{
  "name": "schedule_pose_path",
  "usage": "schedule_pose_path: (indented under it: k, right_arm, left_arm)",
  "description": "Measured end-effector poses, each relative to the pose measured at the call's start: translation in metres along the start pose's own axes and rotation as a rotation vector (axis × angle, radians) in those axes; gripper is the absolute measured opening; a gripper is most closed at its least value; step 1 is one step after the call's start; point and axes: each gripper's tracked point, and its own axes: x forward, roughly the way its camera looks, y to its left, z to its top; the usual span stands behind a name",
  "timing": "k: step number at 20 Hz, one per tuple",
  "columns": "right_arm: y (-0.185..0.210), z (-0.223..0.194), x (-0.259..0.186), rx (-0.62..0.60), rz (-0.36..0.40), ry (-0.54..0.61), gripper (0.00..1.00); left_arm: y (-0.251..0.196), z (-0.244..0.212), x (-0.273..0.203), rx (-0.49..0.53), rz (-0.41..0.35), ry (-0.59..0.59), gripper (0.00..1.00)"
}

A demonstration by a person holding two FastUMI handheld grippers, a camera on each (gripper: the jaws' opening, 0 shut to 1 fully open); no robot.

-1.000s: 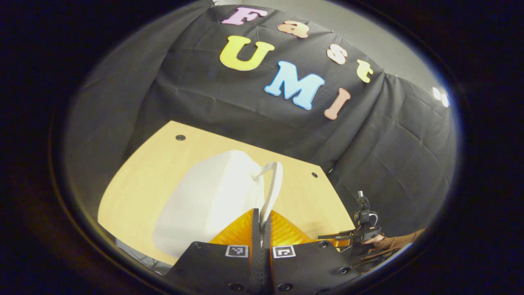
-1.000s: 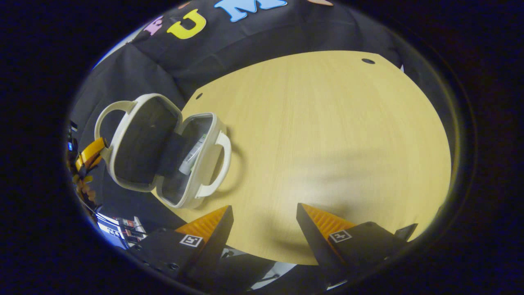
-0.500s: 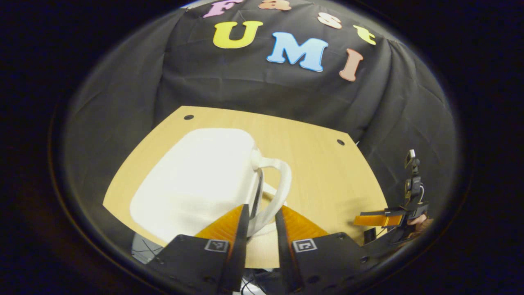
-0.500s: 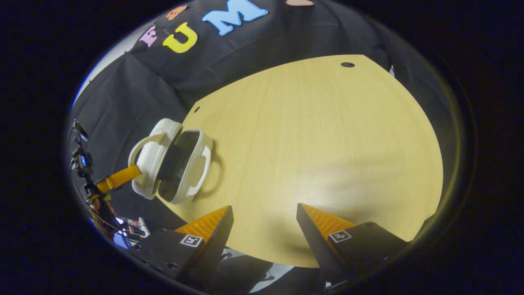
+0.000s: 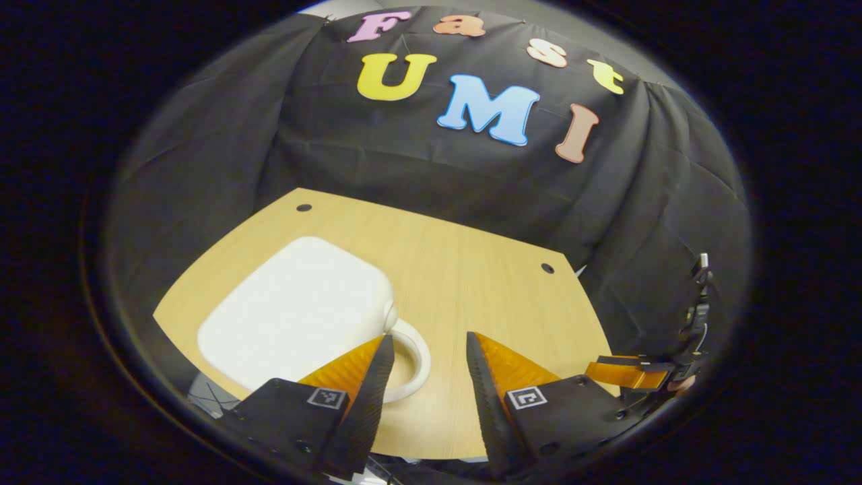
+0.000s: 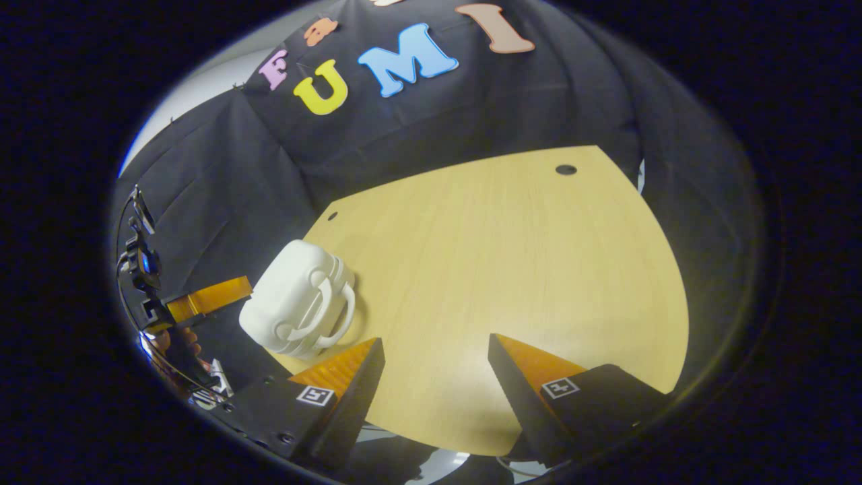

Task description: First open the suitcase, pack the skin care products into it, and then close the suitcase.

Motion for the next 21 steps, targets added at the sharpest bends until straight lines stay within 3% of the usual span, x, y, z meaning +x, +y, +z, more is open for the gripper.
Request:
schedule_pose_path:
  k: [2, 4, 8, 9, 10, 13, 14, 16, 19, 21]
  right_arm:
    - [-0.005, 0.038, -0.012, -0.056, -0.052, -0.119, 0.95]
    - [-0.006, 0.087, -0.030, -0.118, -0.123, -0.281, 0.95]
    - [-0.014, 0.181, -0.084, -0.276, -0.293, -0.693, 0.95]
    - [-0.008, 0.200, -0.096, -0.321, -0.298, -0.805, 0.95]
    - [-0.001, 0.205, -0.106, -0.350, -0.304, -0.866, 0.94]
    - [0.000, 0.213, -0.117, -0.375, -0.328, -0.975, 0.94]
    - [0.002, 0.212, -0.118, -0.377, -0.326, -0.987, 0.94]
    - [-0.009, 0.206, -0.111, -0.365, -0.332, -0.958, 0.91]
    - [-0.023, 0.196, -0.103, -0.306, -0.323, -0.925, 0.96]
    - [-0.032, 0.188, -0.101, -0.279, -0.321, -0.903, 0.94]
  left_arm:
    - [-0.017, 0.031, 0.002, 0.054, 0.034, -0.088, 0.74]
    - [-0.041, 0.077, 0.000, 0.153, 0.069, -0.256, 0.80]
    - [-0.087, 0.163, -0.023, 0.383, 0.186, -0.597, 0.81]
    - [-0.108, 0.168, -0.022, 0.390, 0.166, -0.638, 0.82]
    - [-0.130, 0.163, -0.015, 0.365, 0.120, -0.634, 0.95]
    - [-0.156, 0.146, 0.002, 0.260, 0.084, -0.646, 0.95]
    - [-0.162, 0.146, 0.003, 0.248, 0.085, -0.664, 1.00]
    - [-0.186, 0.136, 0.007, 0.268, 0.031, -0.656, 0.99]
    - [-0.190, 0.133, 0.010, 0.251, 0.022, -0.644, 0.97]
    - [-0.195, 0.131, 0.013, 0.268, 0.015, -0.635, 0.97]
